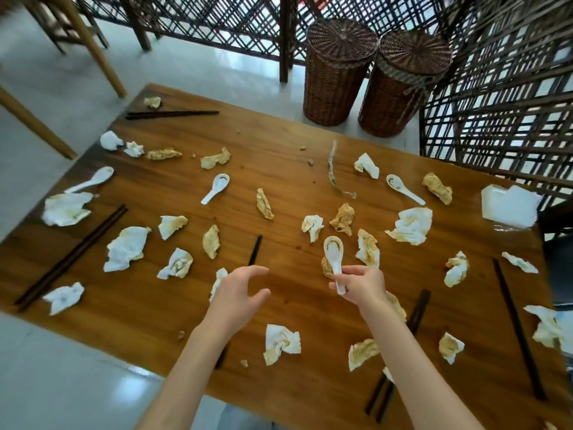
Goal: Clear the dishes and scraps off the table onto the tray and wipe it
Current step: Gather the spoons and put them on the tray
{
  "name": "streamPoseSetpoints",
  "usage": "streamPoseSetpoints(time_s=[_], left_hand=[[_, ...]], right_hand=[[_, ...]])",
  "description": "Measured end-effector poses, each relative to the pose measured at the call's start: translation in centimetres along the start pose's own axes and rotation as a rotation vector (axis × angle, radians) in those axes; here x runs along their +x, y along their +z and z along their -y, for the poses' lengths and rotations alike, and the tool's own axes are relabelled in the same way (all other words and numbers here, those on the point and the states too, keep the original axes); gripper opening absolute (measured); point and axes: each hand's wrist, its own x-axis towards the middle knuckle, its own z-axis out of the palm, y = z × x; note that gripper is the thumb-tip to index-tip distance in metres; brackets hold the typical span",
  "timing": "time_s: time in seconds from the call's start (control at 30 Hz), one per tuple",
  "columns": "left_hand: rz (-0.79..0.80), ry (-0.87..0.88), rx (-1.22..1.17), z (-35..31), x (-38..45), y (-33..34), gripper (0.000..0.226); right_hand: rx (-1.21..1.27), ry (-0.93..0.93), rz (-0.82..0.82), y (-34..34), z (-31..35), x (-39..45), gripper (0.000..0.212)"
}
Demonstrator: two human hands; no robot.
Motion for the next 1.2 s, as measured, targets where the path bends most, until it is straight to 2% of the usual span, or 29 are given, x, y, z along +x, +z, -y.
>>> streamPoseSetpoints(time_s=[0.3, 0.5, 0.6, 0.73, 0.83, 1.07, 1.2], left_hand=[[-0.112, -0.063, -0.025, 5.9, 2.7, -6.9, 0.039], [-0.098, -0.069, 0.024, 11.6, 8.9, -12.3, 0.037], [-0.034, -0.091, 0.001, 13.6, 13.1, -13.7, 0.035], [0.130, -0.128, -0.029, 14.1, 18.1, -13.4, 0.041], [0.210, -0.192, -0.141, 13.5, 20.8, -12.5, 0.043], [0.272, -0.354, -0.269, 12.2, 24.3, -10.9, 0.033], [0.283, -0.378, -0.289, 12.6, 25.3, -10.6, 0.025]], right_hand=[[0.027, -0.044, 0.083, 7.3, 3.1, -2.7, 0.020], [0.100, -0.015, 0.074, 14.5, 4.5, -4.1, 0.021], [0.149, 0.011, 0.014, 17.9, 5.3, -4.6, 0.021], [0.182, 0.026, -0.063, 20.9, 5.6, -4.7, 0.026], [0.201, 0.050, -0.117, 22.1, 5.8, -4.6, 0.029], [0.199, 0.067, -0.168, 22.9, 6.7, -3.6, 0.028], [0.198, 0.084, -0.173, 23.0, 7.5, -3.1, 0.027]])
